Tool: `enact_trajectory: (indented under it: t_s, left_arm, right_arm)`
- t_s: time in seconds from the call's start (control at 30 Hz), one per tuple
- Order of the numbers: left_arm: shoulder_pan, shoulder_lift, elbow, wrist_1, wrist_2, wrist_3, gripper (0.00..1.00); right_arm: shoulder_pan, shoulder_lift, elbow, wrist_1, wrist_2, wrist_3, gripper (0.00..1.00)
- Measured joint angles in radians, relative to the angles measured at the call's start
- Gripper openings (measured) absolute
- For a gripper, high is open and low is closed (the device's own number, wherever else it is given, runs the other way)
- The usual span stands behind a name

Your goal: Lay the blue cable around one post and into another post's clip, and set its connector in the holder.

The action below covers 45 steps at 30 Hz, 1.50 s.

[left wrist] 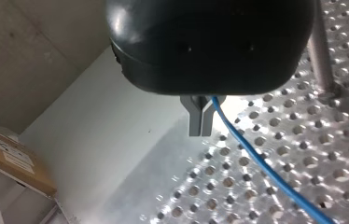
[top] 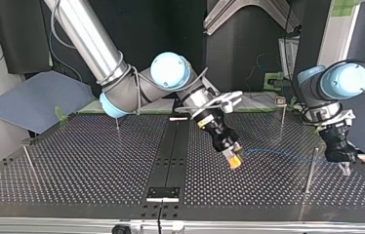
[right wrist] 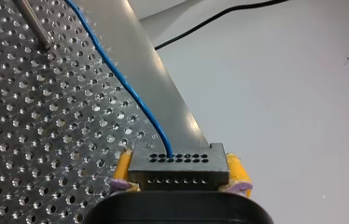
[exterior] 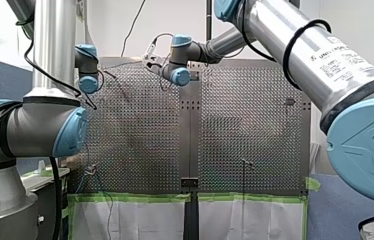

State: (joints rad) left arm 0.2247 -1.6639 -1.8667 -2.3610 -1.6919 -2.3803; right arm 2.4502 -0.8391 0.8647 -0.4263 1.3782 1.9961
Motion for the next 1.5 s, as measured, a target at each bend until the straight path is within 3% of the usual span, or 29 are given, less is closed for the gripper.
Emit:
enact_trajectory:
  t_s: [0.3, 0.6, 0.77, 0.8, 0.83, 0.9, 0.93, 0.97, 1.03, 1.07, 1.13, 1.17, 1.2, 1.5]
  left_arm:
    - [-0.006, -0.063, 0.028, -0.008, 0.013, 0.021, 0.0]
    - [0.004, -0.073, 0.061, -0.01, 0.022, 0.009, 0.0]
    - [0.006, -0.073, 0.073, -0.011, 0.025, 0.008, 0.05]
    - [0.006, -0.073, 0.074, -0.011, 0.025, 0.008, 0.09]
    - [0.006, -0.073, 0.074, -0.011, 0.025, 0.008, 0.2]
    - [0.004, -0.074, 0.076, -0.011, 0.027, 0.007, 0.25]
    - [0.004, -0.074, 0.076, -0.012, 0.029, 0.007, 0.42]
    - [0.003, -0.074, 0.076, -0.013, 0.032, 0.007, 0.42]
    - [0.0, -0.076, 0.077, -0.016, 0.037, 0.006, 0.69]
    - [-0.002, -0.08, 0.077, -0.018, 0.039, 0.004, 0.69]
    - [-0.004, -0.089, 0.077, -0.023, 0.041, -0.001, 0.89]
    - [-0.006, -0.097, 0.077, -0.026, 0.042, -0.005, 0.89]
    - [-0.008, -0.103, 0.077, -0.028, 0.043, -0.007, 0.99]
    - [-0.016, -0.123, 0.077, -0.048, 0.041, -0.01, 0.99]
  right_arm:
    - [-0.012, 0.005, 0.0, 0.0, 0.001, 0.0, 0.0]
    - [-0.036, 0.006, 0.0, -0.02, 0.018, 0.009, 0.0]
    - [-0.047, 0.007, 0.0, -0.023, 0.019, 0.011, 0.0]
    - [-0.049, 0.007, 0.0, -0.023, 0.019, 0.011, 0.0]
    - [-0.051, 0.007, 0.0, -0.023, 0.019, 0.011, 0.0]
    - [-0.055, 0.008, 0.0, -0.021, 0.019, 0.011, 0.0]
    - [-0.057, 0.008, 0.0, -0.021, 0.019, 0.011, 0.0]
    - [-0.06, 0.008, 0.0, -0.021, 0.019, 0.011, 0.0]
    - [-0.065, 0.008, 0.0, -0.019, 0.019, 0.01, 0.0]
    - [-0.069, 0.009, 0.0, -0.017, 0.019, 0.009, 0.0]
    - [-0.076, 0.009, 0.0, -0.012, 0.019, 0.008, 0.0]
    - [-0.08, 0.009, 0.0, -0.007, 0.019, 0.007, 0.0]
    - [-0.083, 0.009, 0.0, -0.004, 0.019, 0.007, 0.0]
    - [-0.113, 0.01, 0.0, 0.045, 0.02, 0.005, 0.0]
